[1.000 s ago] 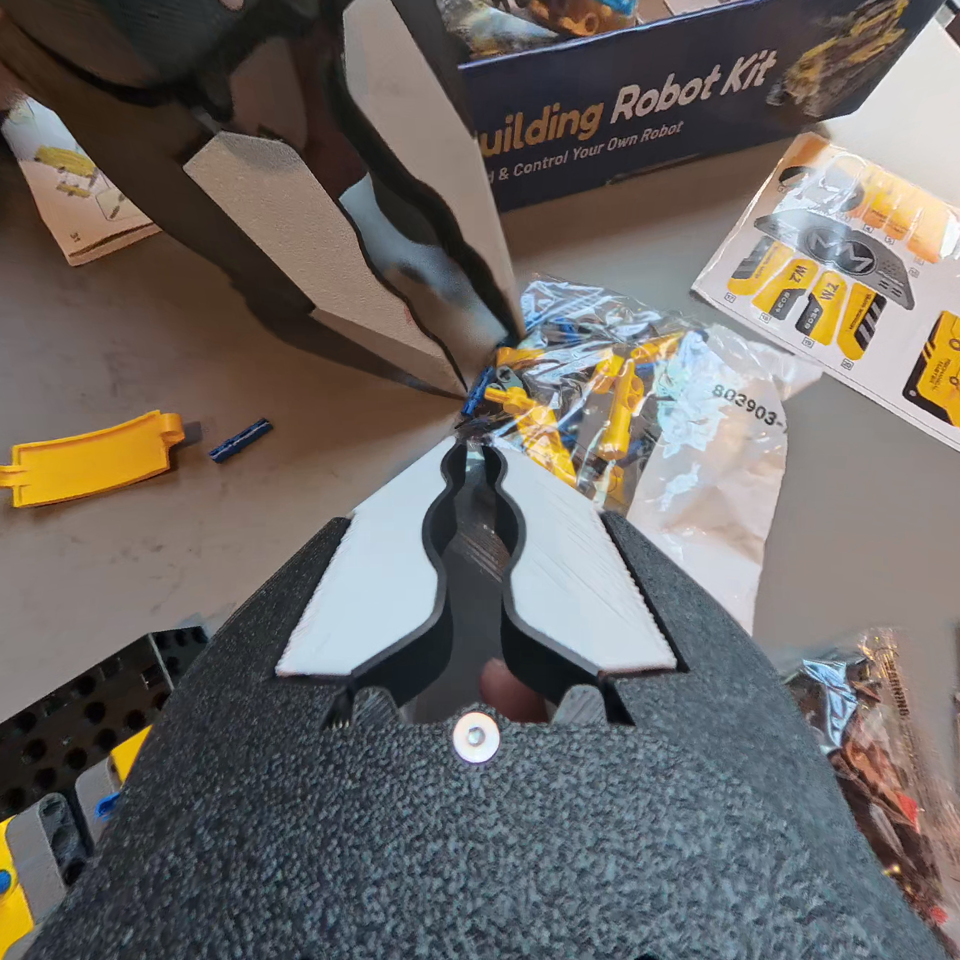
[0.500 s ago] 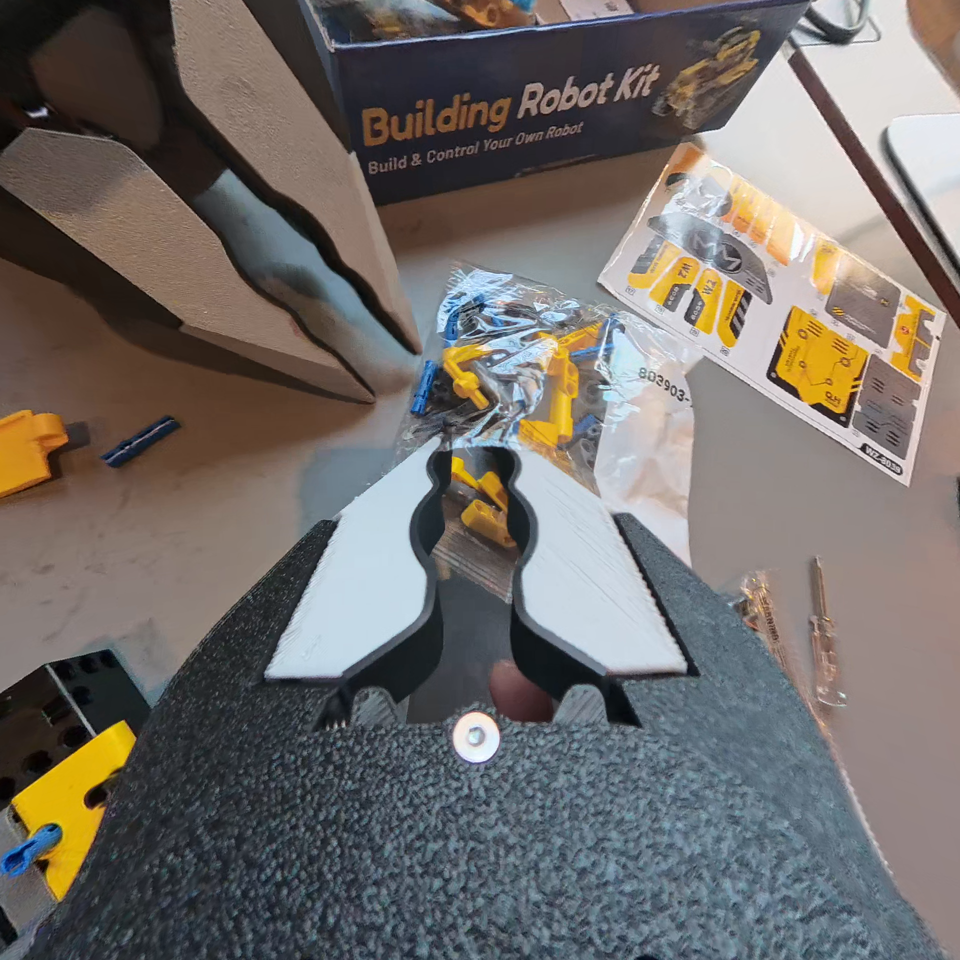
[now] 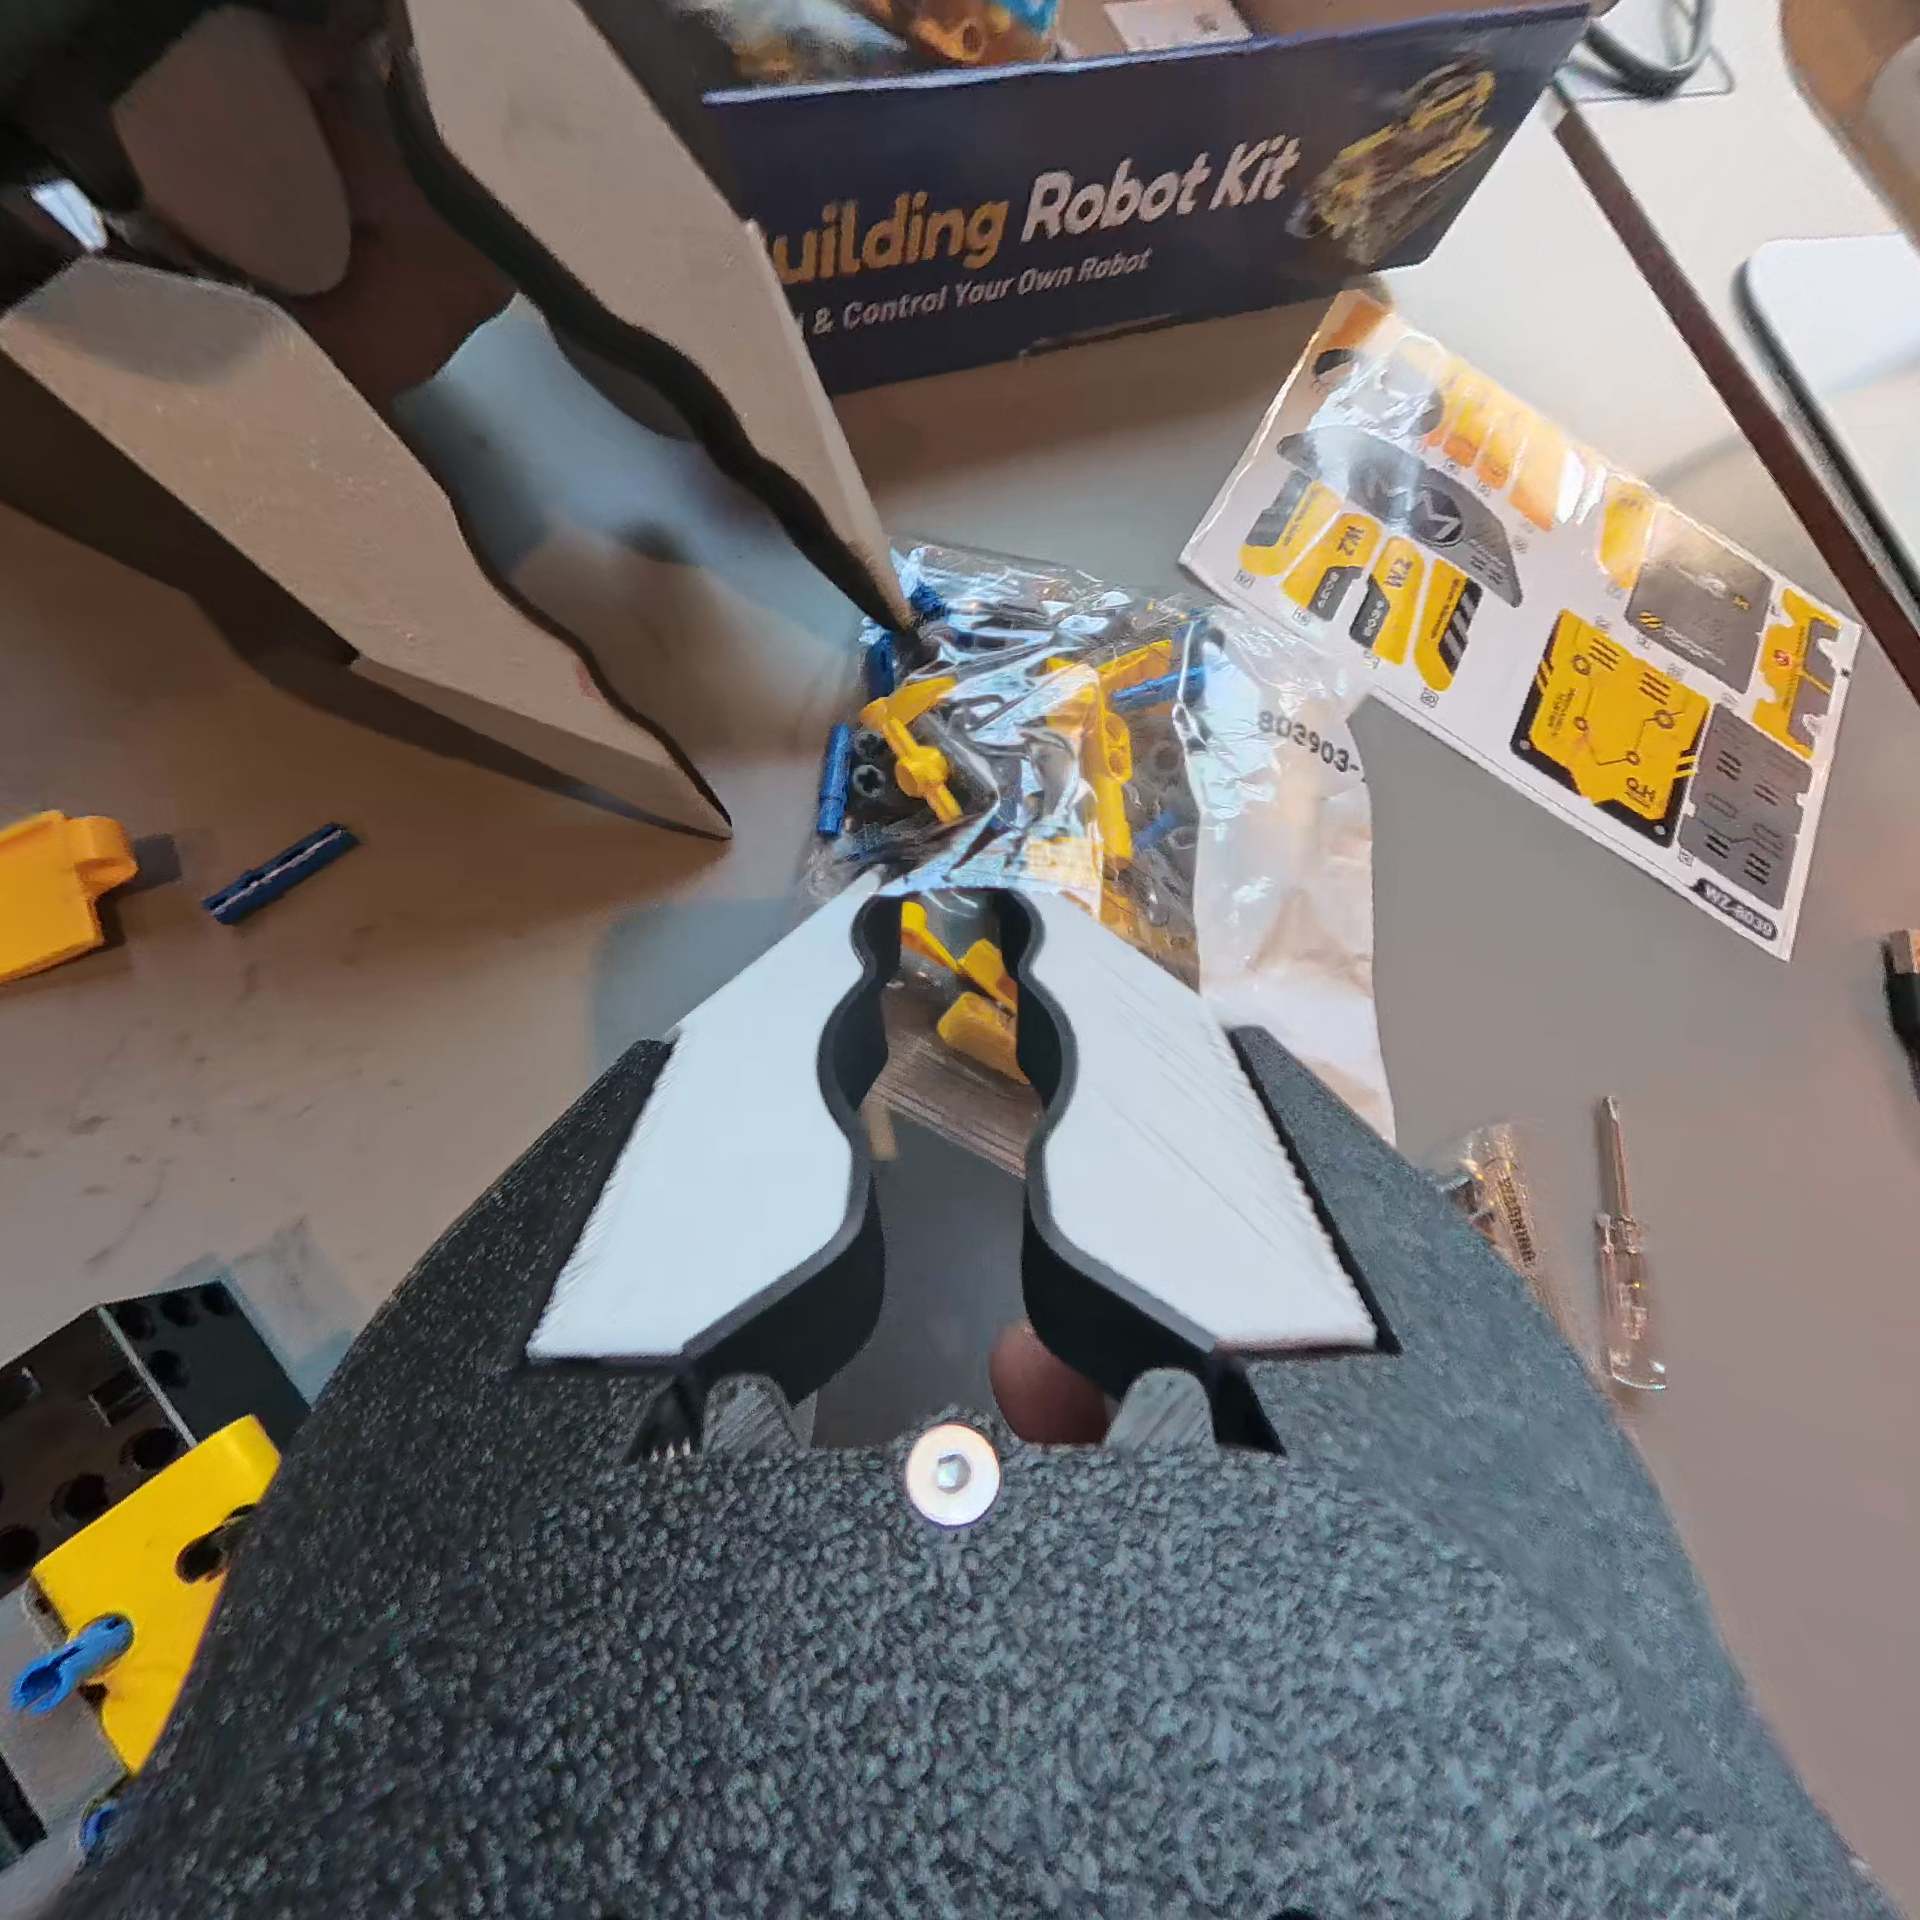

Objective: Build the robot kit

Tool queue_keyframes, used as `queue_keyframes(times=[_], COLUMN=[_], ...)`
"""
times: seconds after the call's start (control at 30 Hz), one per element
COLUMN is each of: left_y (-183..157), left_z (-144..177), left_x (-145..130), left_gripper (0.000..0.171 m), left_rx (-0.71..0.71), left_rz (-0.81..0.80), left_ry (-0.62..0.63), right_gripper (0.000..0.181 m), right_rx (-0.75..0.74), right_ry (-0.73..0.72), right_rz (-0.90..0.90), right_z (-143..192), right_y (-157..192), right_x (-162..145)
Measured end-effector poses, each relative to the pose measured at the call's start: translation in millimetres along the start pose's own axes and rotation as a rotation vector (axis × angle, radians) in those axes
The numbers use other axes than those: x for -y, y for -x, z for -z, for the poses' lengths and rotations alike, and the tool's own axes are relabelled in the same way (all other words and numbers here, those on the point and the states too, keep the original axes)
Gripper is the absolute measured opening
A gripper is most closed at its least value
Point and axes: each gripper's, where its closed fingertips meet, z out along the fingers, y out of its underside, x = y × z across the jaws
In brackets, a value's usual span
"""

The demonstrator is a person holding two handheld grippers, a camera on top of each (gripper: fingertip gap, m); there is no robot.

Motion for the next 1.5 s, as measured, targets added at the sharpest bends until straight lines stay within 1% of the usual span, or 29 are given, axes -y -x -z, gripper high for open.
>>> queue_keyframes(times=[0.1, 0.17, 0.27, 0.37, 0.43, 0.53, 0.67, 0.83, 0.93, 1.03, 1.1, 1.17, 1.27, 1.33, 1.5], left_y=[-2.0, -2.3, -1.8, -1.8, -1.9, -1.1, -1.1, -1.3, -1.3, -1.1, -1.4, -1.9, -2.3, -2.4, -2.7], left_z=[-0.1, -0.1, -0.1, 0.0, 0.0, -0.1, -0.2, -0.1, 0.0, 0.0, 0.1, 0.2, 0.1, 0.1, 0.0], left_x=[0.0, -0.4, -1.1, -1.0, -0.9, -1.2, -1.3, -1.3, -1.3, -1.4, -1.5, -1.4, -1.4, -1.5, -1.6], left_gripper=[0.043, 0.042, 0.042, 0.042, 0.041, 0.041, 0.041, 0.041, 0.040, 0.039, 0.039, 0.038, 0.037, 0.037, 0.036], left_rx=[-0.012, -0.020, -0.029, -0.029, -0.028, -0.024, -0.027, -0.026, -0.026, -0.026, -0.025, -0.024, -0.025, -0.027, -0.029], left_rz=[-0.005, 0.002, 0.018, 0.018, 0.017, 0.022, 0.025, 0.024, 0.025, 0.028, 0.025, 0.022, 0.021, 0.023, 0.023], left_ry=[0.000, 0.002, 0.005, 0.005, 0.005, 0.006, 0.007, 0.007, 0.008, 0.009, 0.009, 0.009, 0.009, 0.009, 0.009], right_gripper=[0.022, 0.028, 0.028, 0.024, 0.024, 0.017, 0.016, 0.008, 0.006, 0.005, 0.011, 0.013, 0.016, 0.001, 0.003], right_rx=[-0.012, -0.046, -0.051, -0.017, -0.038, -0.074, -0.121, -0.139, -0.158, -0.104, -0.127, -0.148, -0.119, -0.053, 0.031], right_ry=[0.023, 0.036, 0.044, 0.059, 0.040, -0.015, 0.025, 0.011, -0.008, -0.049, -0.026, -0.027, -0.015, -0.017, -0.075], right_rz=[-0.010, 0.004, -0.013, -0.024, -0.003, -0.011, 0.033, 0.035, 0.071, 0.055, 0.049, 0.061, 0.060, 0.064, 0.042], right_z=[-4.1, -8.9, -9.5, -5.8, -2.2, 2.5, -5.3, -8.6, -5.1, -3.0, -6.4, -6.8, -6.9, -4.9, 0.1], right_y=[-1.6, -3.9, -4.7, -2.2, -6.1, -13.6, -19.0, -21.6, -22.9, -15.2, -20.2, -22.8, -18.2, -8.3, 4.8], right_x=[-4.1, -6.6, -6.9, -10.3, -7.2, 2.6, -6.5, -4.0, -0.1, 5.9, 0.9, 0.1, -1.9, -1.7, 8.4])
